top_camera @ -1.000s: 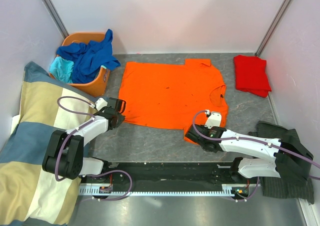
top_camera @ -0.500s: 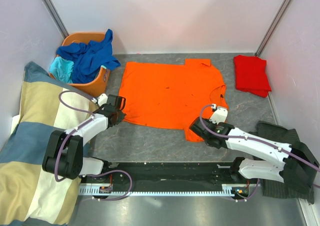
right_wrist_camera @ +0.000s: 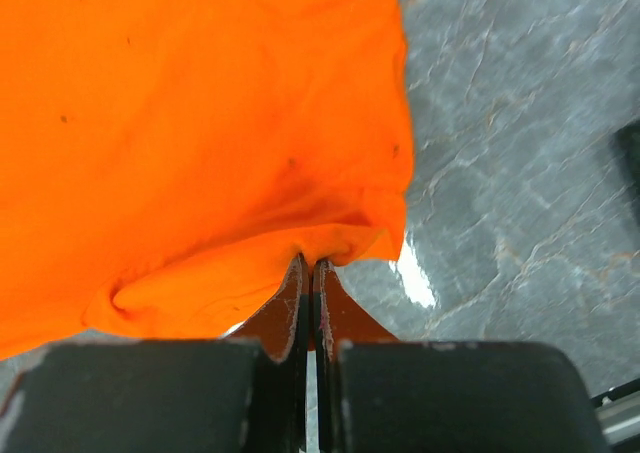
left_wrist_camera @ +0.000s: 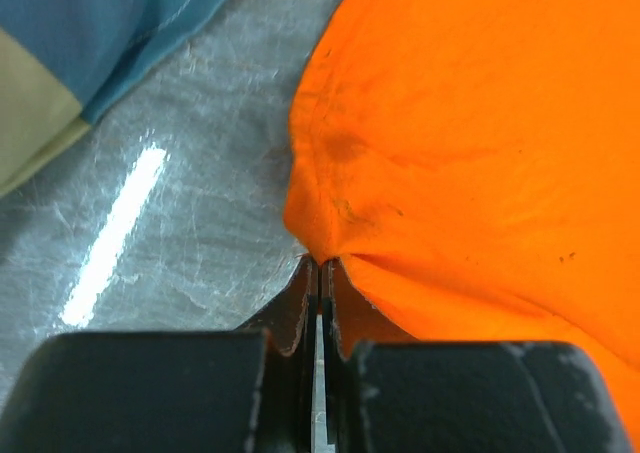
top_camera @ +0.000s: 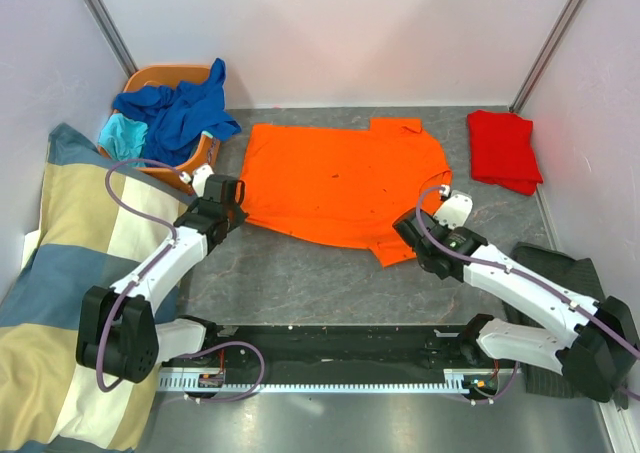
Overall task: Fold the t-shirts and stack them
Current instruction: Grap the side of the flattened tshirt closest away from the robot with both arms, then fold the flattened tshirt in 1/3 of the way
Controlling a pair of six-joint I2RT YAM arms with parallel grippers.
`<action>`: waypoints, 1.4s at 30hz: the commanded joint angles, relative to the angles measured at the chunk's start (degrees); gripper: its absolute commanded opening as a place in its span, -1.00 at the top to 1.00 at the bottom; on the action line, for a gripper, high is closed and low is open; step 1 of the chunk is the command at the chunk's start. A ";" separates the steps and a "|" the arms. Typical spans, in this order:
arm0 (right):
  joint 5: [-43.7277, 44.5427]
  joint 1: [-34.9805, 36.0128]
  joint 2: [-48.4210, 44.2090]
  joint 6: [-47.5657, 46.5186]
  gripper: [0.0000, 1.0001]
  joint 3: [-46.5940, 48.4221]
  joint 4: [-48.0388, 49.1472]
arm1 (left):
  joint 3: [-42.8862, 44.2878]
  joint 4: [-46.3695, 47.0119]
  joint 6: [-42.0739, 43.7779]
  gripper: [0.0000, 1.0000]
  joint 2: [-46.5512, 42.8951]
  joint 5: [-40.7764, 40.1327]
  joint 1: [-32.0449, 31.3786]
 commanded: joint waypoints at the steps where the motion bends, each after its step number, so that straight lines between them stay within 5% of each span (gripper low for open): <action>1: 3.22 -3.40 0.91 -4.45 1.00 3.97 1.96 | 5.15 0.79 5.58 0.96 1.97 -3.12 0.19; 20: -1.34 -15.27 13.04 -19.66 1.00 13.47 16.46 | 13.32 5.18 6.90 0.96 14.20 -3.12 0.19; 42: -8.55 -22.39 28.15 -26.69 1.00 21.64 24.29 | 17.98 5.71 7.61 0.96 23.25 -3.65 0.19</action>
